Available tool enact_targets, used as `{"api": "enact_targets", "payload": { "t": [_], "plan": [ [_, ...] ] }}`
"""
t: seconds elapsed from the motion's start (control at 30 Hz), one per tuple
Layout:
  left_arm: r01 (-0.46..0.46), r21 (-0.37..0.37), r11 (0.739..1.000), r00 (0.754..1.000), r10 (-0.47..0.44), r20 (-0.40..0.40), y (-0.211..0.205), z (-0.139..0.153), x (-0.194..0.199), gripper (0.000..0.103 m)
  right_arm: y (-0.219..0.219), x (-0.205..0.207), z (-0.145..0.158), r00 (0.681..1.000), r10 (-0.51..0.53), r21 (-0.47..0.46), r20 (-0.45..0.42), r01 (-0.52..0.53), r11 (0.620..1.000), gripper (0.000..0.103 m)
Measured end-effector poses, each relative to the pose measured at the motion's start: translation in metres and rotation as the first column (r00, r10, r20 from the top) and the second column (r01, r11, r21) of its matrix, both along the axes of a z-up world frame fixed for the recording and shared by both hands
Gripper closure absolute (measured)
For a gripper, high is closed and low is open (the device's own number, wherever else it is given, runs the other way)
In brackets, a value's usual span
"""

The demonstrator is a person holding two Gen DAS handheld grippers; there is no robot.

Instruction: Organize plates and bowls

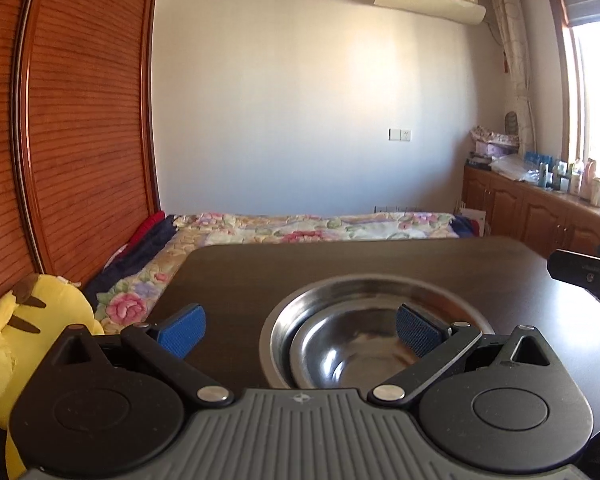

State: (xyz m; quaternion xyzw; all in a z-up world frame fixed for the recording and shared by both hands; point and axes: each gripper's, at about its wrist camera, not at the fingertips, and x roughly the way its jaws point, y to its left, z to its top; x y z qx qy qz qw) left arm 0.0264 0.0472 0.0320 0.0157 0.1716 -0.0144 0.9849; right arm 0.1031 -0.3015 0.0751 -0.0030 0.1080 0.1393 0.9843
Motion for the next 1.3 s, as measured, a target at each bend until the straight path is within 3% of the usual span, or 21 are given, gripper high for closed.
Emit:
{"api": "enact_targets", "payload": {
  "t": [0.2,0.47,0.8,1.3],
  "plan": [
    [0.018,0.004,1.0,0.999,-0.018,0.026,-0.013,0.015,-0.012,0.0,-0.014,-0.015,0.012,0.998,-0.044,-0.013,0.036,0.044,0.999,0.0],
    [0.044,0.019,0.999,0.999,-0.045,0.03,-0.033,0.021,-0.031,0.0,-0.024,-0.022,0.008,0.998,-0.057,-0.009,0.01,0.057,0.998,0.0],
    [0.071,0.041,0.997,0.997,-0.071,-0.001,-0.046,0.008,-0.043,0.0,-0.027,-0.025,-0.004,0.998,-0.056,-0.008,-0.006,0.056,0.998,0.0],
    [0.038,0.028,0.999,0.999,-0.037,-0.041,-0.038,-0.019,-0.045,0.0,-0.024,-0.034,-0.026,0.998,-0.041,-0.023,-0.056,0.04,0.999,0.0]
  ]
}}
